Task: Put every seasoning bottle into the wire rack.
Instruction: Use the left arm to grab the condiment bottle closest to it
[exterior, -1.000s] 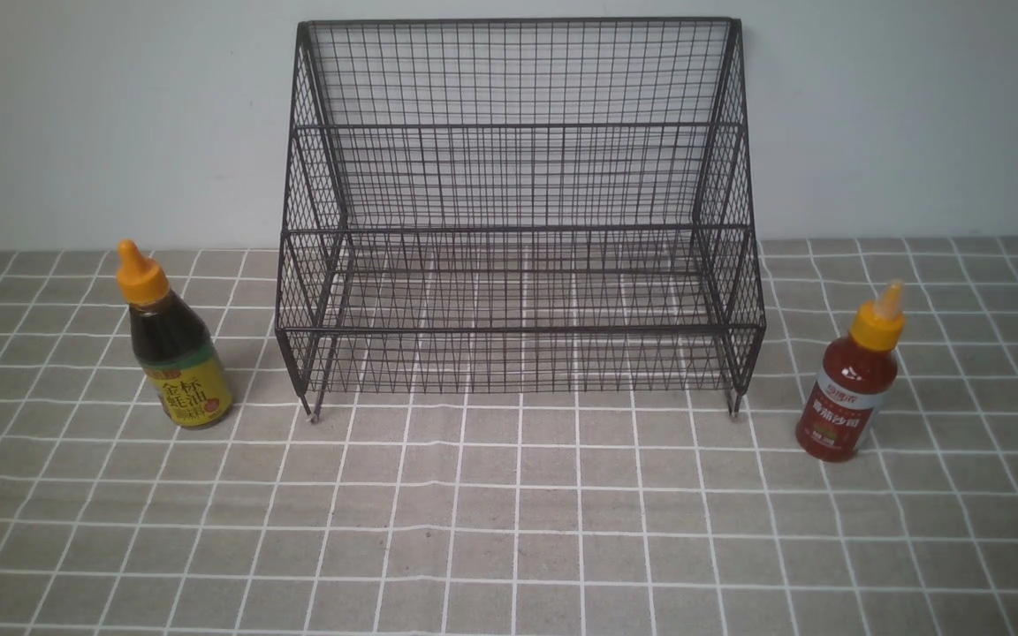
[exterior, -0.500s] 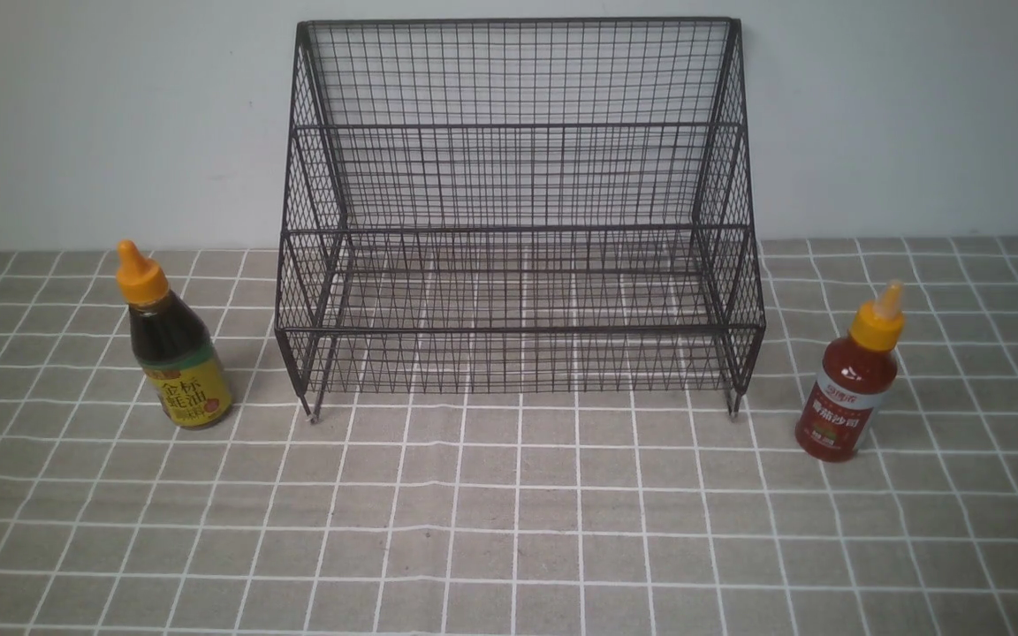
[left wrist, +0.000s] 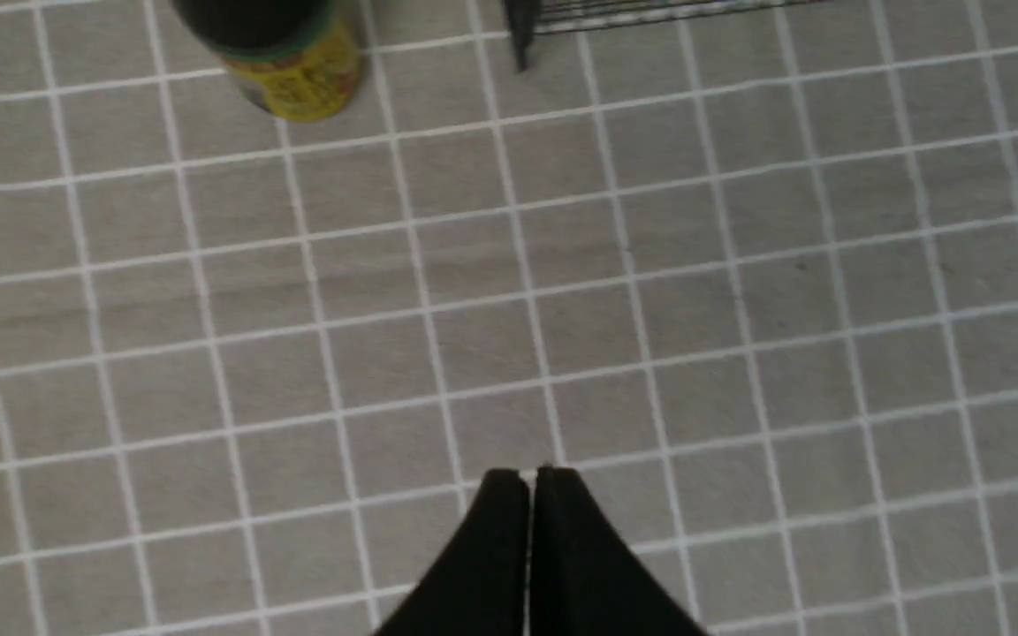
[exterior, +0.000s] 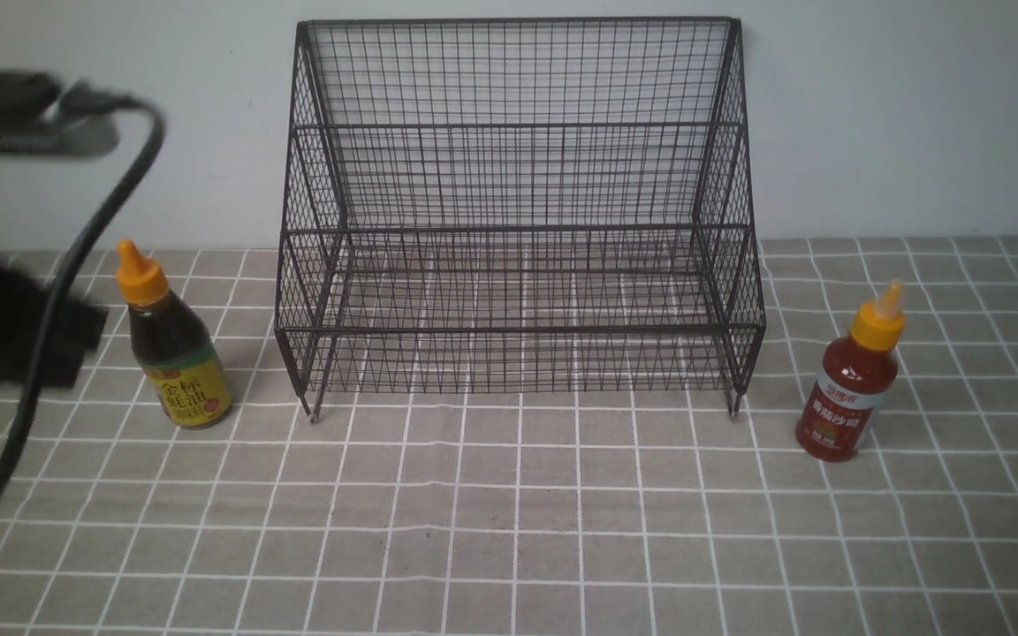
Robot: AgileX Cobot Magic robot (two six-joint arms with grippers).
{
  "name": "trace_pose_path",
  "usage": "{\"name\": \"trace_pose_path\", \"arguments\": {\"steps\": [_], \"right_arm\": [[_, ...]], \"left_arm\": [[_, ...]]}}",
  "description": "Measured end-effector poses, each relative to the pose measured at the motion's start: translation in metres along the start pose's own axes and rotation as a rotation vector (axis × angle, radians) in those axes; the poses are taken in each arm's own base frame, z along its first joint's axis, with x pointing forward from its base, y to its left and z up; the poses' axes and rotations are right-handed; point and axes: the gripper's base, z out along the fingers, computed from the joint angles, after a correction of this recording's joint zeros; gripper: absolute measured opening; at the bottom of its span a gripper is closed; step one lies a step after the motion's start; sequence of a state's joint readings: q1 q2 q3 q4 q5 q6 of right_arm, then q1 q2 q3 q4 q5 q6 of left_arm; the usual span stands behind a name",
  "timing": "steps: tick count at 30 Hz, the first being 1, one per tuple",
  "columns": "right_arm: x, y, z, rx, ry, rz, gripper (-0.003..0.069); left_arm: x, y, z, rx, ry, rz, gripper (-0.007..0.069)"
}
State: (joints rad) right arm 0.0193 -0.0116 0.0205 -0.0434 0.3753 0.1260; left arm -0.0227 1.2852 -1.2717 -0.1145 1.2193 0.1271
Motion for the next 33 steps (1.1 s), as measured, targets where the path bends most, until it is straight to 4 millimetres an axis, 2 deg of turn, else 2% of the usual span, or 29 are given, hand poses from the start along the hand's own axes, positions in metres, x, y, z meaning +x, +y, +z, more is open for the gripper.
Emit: {"name": "trace_pose_path", "arguments": {"steps": [2,3,4,5,6,9,14,19,21,25,27,28,29,31,33], "right_arm": [[0.000,0.000,0.000,0.000,0.000,0.000,-0.0015],[0.000,0.000,0.000,0.000,0.000,0.000,-0.0015],[0.000,0.000,0.000,0.000,0.000,0.000,-0.0015],[0.000,0.000,0.000,0.000,0.000,0.000,-0.0015],[0.000,0.000,0.000,0.000,0.000,0.000,-0.0015],[0.000,0.000,0.000,0.000,0.000,0.000,-0.0015],[0.000,0.000,0.000,0.000,0.000,0.000,-0.0015],[0.000,0.000,0.000,0.000,0.000,0.000,-0.0015],[0.000,0.000,0.000,0.000,0.000,0.000,-0.0015],[0.000,0.000,0.000,0.000,0.000,0.000,-0.0015],[0.000,0.000,0.000,0.000,0.000,0.000,-0.0015],[0.000,0.000,0.000,0.000,0.000,0.000,-0.0015],[0.000,0.000,0.000,0.000,0.000,-0.004,-0.0015],[0.000,0.000,0.000,0.000,0.000,-0.007,-0.0015],[0.000,0.000,0.000,0.000,0.000,-0.008,-0.0015]], "left_arm": [[-0.042,0.018,0.010,-0.038,-0.003,-0.055,-0.0014],[-0.045,0.020,0.011,-0.040,-0.004,-0.062,-0.0014],[-0.065,0.028,0.020,-0.047,-0.010,-0.084,-0.0014],[-0.072,0.032,0.023,-0.050,-0.012,-0.094,-0.0014],[-0.087,0.037,0.033,-0.048,-0.015,-0.103,-0.0014],[-0.103,0.039,0.046,-0.035,-0.015,-0.111,-0.0014],[-0.114,0.043,0.064,-0.034,0.009,-0.112,-0.0007],[-0.116,0.047,0.086,-0.041,0.061,-0.114,0.0062],[-0.116,0.049,0.093,-0.044,0.073,-0.104,0.0153],[-0.118,0.052,0.094,-0.073,0.059,-0.067,0.0332],[-0.119,0.054,0.098,-0.088,0.058,-0.060,0.0455],[-0.119,0.054,0.099,-0.090,0.061,-0.059,0.0465],[-0.119,0.056,0.107,-0.091,0.078,-0.059,0.0531],[-0.119,0.057,0.114,-0.090,0.093,-0.060,0.0569],[-0.118,0.059,0.134,-0.084,0.139,-0.066,0.0605]]}}
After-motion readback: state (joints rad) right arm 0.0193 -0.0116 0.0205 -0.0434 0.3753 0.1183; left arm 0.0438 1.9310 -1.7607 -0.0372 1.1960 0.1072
